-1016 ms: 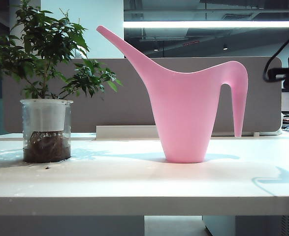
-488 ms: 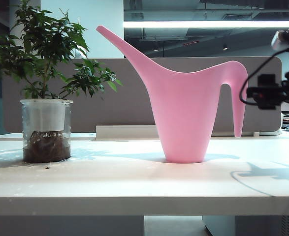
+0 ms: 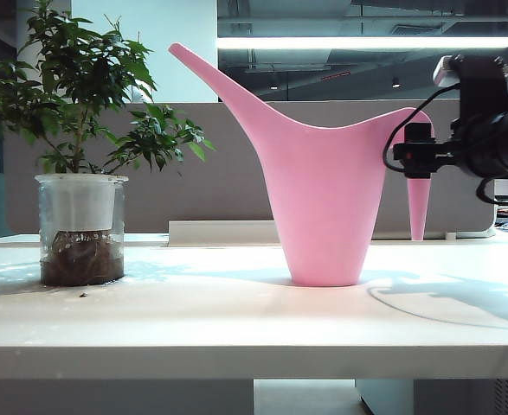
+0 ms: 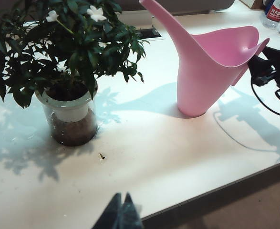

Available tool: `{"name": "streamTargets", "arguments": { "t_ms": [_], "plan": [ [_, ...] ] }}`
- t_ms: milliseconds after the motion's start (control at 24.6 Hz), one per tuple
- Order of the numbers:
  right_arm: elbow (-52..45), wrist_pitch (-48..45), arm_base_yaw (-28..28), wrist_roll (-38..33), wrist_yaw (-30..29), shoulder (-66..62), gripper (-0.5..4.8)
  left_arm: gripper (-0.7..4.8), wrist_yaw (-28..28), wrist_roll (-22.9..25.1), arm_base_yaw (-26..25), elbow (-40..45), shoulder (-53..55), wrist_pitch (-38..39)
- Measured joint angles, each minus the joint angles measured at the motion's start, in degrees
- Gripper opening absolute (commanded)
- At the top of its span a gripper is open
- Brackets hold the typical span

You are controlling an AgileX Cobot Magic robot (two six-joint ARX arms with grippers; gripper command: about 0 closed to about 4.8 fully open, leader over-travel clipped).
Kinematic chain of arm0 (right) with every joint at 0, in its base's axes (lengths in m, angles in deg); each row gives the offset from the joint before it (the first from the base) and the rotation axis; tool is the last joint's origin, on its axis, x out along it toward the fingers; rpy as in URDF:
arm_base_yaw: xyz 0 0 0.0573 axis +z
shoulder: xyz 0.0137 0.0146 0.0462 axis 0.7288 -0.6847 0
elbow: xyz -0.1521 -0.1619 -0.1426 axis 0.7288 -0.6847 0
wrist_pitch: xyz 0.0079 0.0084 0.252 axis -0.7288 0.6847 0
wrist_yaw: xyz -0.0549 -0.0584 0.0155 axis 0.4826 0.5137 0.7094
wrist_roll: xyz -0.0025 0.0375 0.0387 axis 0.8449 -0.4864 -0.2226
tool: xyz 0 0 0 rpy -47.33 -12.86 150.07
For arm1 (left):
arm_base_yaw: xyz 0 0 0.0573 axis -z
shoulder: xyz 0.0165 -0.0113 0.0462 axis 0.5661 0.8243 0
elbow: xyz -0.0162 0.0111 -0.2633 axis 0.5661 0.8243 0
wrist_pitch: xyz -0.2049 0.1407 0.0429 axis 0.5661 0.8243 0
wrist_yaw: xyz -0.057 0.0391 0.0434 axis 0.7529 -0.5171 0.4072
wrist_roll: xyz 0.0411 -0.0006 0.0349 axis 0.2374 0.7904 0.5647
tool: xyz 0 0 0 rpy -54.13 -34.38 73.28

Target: Pick up the watering can from the table, water the potted plant, and put the can back.

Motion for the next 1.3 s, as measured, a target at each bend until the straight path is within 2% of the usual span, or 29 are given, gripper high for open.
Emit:
{"name": "streamTargets", "arguments": {
  "t_ms": [122,163,203,366,406,650,894,1056,1138,1178,1300],
  "plan": [
    [2.78,0.98,0.0,0.0,-0.87,-2.58,3.66,-0.05,0.0,0.0,0.0,0.0,0.0,0.0],
    [3.89,1.4,0.0,0.0,-1.11,-3.69,3.5,-0.05,0.0,0.0,0.0,0.0,0.0,0.0],
    [4.98,2.12,0.0,0.0,-1.16,-4.94,3.0,-0.05,0.0,0.0,0.0,0.0,0.0,0.0],
    [5.86,3.76,0.0,-0.04,-1.64,-5.88,0.36,-0.05,0.0,0.0,0.0,0.0,-0.02,0.0],
    [6.12,3.93,0.04,-0.07,-1.51,-5.88,0.11,-0.05,0.0,0.0,0.0,0.0,-0.02,0.0],
    [6.19,4.26,0.04,0.46,-1.57,-4.55,-0.01,-0.05,0.0,0.0,0.0,0.0,-0.04,0.0],
    [8.22,8.2,0.0,2.19,-1.42,4.63,-0.01,-0.05,0.0,0.0,0.0,0.0,0.0,0.0],
    [13.84,14.49,0.02,6.23,-1.38,11.02,-0.01,-0.05,0.0,0.0,0.0,0.0,-0.04,0.0],
    [17.11,19.89,0.13,9.18,-1.4,12.98,-0.01,-0.05,0.0,0.0,0.0,0.0,-0.04,0.0],
    [20.06,26.05,0.37,12.55,-1.38,14.38,-0.01,-0.05,0.0,0.0,0.0,0.0,-0.07,0.0],
    [23.82,33.48,0.44,16.5,-1.4,15.45,-0.01,-0.05,0.0,0.0,0.0,0.0,-0.04,0.0]
  ]
}}
